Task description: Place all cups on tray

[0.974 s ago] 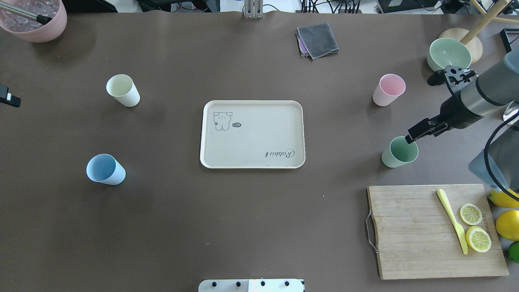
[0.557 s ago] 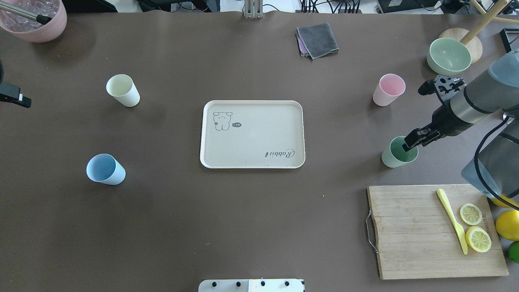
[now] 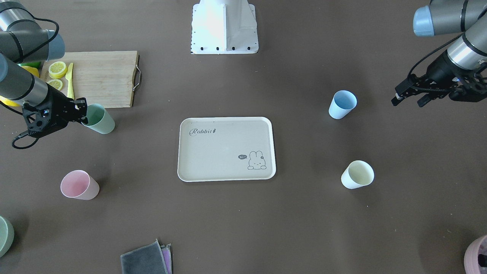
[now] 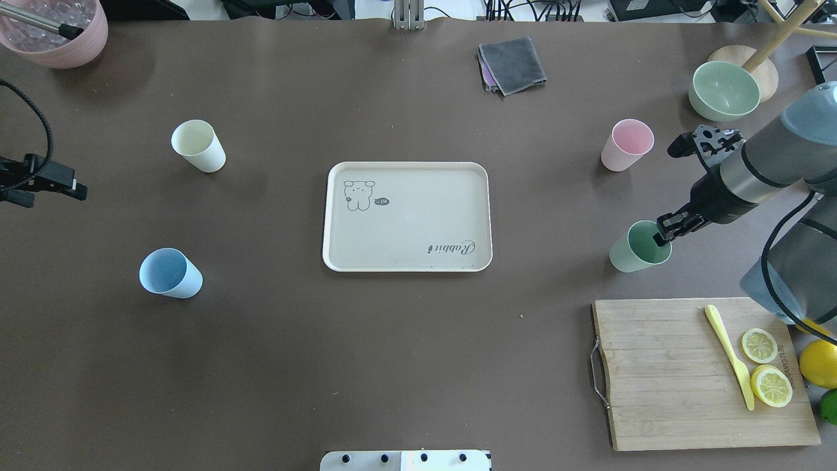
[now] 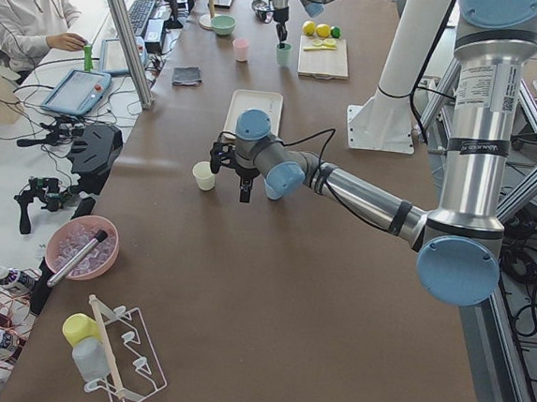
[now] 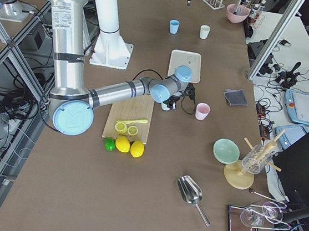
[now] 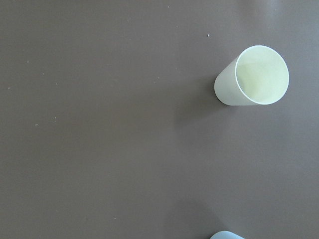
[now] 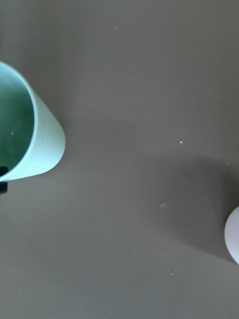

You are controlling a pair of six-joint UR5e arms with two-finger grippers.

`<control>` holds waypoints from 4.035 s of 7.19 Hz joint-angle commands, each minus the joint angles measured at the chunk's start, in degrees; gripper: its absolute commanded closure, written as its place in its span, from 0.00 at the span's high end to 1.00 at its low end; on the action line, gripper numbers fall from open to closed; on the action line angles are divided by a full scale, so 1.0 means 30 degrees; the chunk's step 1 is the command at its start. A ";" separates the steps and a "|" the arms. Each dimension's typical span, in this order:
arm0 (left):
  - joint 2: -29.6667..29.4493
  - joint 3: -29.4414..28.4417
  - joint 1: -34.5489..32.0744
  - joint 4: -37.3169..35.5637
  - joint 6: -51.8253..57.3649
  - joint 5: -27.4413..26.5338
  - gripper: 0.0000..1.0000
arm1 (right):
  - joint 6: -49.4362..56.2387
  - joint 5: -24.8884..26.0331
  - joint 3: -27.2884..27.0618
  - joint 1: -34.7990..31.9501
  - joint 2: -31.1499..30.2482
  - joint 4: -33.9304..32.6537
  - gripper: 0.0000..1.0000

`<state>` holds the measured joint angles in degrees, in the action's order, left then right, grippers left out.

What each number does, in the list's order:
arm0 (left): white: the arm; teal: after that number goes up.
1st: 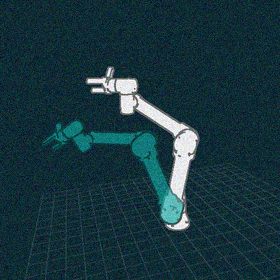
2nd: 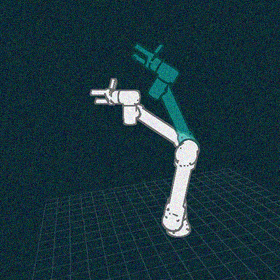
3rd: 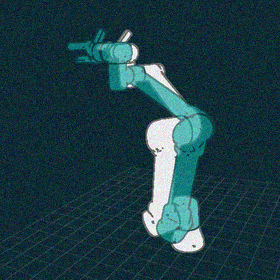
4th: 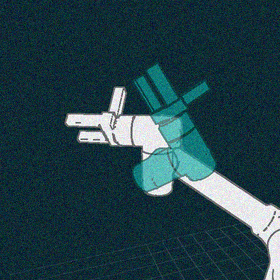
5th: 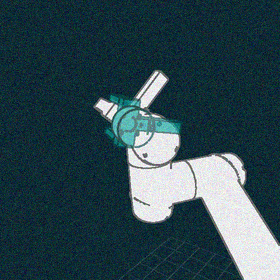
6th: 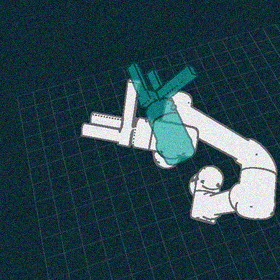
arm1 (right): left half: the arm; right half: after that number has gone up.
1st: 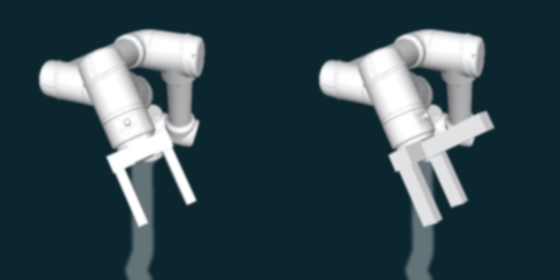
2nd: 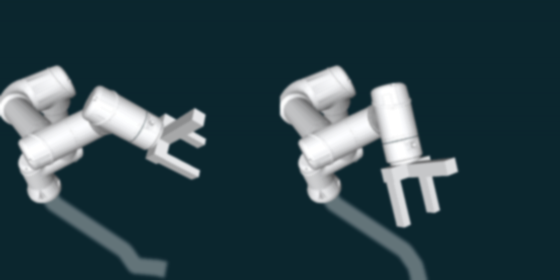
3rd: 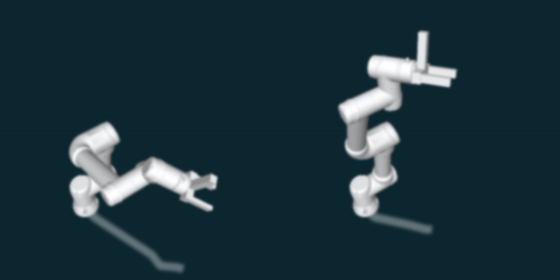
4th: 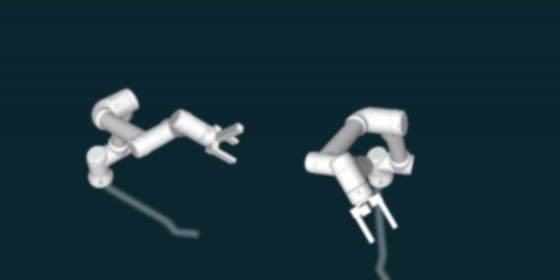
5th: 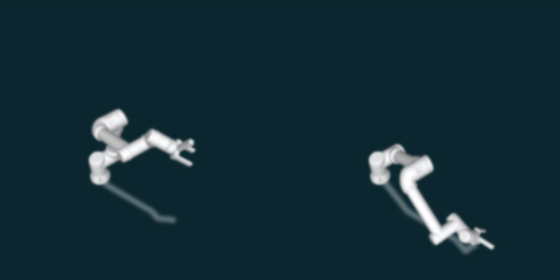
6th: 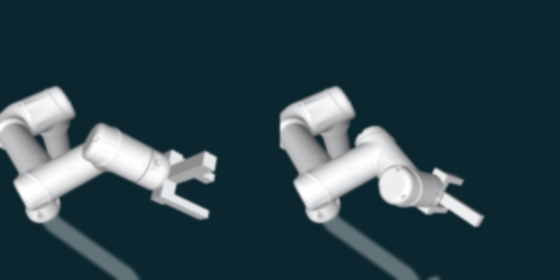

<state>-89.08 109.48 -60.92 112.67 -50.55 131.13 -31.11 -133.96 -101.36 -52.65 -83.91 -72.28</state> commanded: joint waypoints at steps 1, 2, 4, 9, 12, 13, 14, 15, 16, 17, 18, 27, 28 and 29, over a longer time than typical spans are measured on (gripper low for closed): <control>0.0134 0.0971 0.2833 0.0002 -0.1570 -0.1839 0.97 | -0.0178 -0.0023 -0.0608 -0.0609 0.0571 -0.0250 0.00; 0.0308 0.0947 0.4355 0.0002 -0.1577 -0.3238 0.96 | -0.0758 0.0006 -0.0433 -0.0642 0.1301 -0.0309 0.00; 0.0310 0.0801 0.6414 0.0002 -0.1694 -0.5122 0.84 | -0.2167 0.0035 -0.0197 -0.0526 0.2828 -0.1213 0.00; -0.2370 0.0477 0.6744 -0.0114 -0.3410 -0.4718 0.00 | -0.4035 0.0093 -0.0023 -0.0293 0.4348 -0.1247 0.00; -0.9802 -0.1618 0.6889 -0.4701 -0.5584 -0.4569 0.00 | -0.6964 0.1404 0.0652 0.1925 0.6167 -0.1102 0.00; -1.0494 -0.2269 0.7064 -0.4686 -0.5765 -0.4657 0.00 | -0.8048 0.1993 0.0682 0.2951 0.6433 -0.1043 0.00; -1.0849 -0.2594 0.7994 -0.4599 -0.5767 -0.6369 0.00 | -0.8204 0.2898 0.0914 0.3860 0.6523 -0.0926 0.00; -1.1462 -0.3439 0.8439 -0.4482 -0.5767 -0.6996 0.00 | -0.8843 0.3139 0.1322 0.4362 0.7017 -0.0925 0.00; -1.1729 -0.3795 0.8588 -0.4481 -0.5767 -0.7031 0.00 | -0.8937 0.3257 0.1588 0.4454 0.7282 -0.0925 0.00; -1.1761 -0.3973 0.8677 -0.4452 -0.5767 -0.7031 0.00 | -0.8967 0.3722 0.1648 0.4455 0.7430 -0.0925 0.00; -1.2109 -0.4410 0.8677 -0.4190 -0.5767 -0.7031 0.00 | -0.9257 0.3843 0.2316 0.4455 0.8070 -0.0925 0.00; -0.9072 -0.2743 0.4146 -0.3337 -0.0981 -0.5420 0.97 | -0.4856 0.1794 0.2432 -0.2506 0.6120 -0.1248 0.98; -0.8805 -0.3005 0.3092 -0.3628 0.0140 -0.5188 0.97 | -0.3531 0.1909 0.3832 -0.2923 0.6084 -0.1160 0.98; -0.8773 -0.3095 0.2125 -0.4559 0.1340 -0.4489 0.97 | -0.3402 0.2201 0.5615 -0.2898 0.6200 -0.0869 0.98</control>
<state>-116.09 100.60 -50.81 101.43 -51.28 115.76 -43.86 -128.10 -90.32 -60.32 -65.19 -75.65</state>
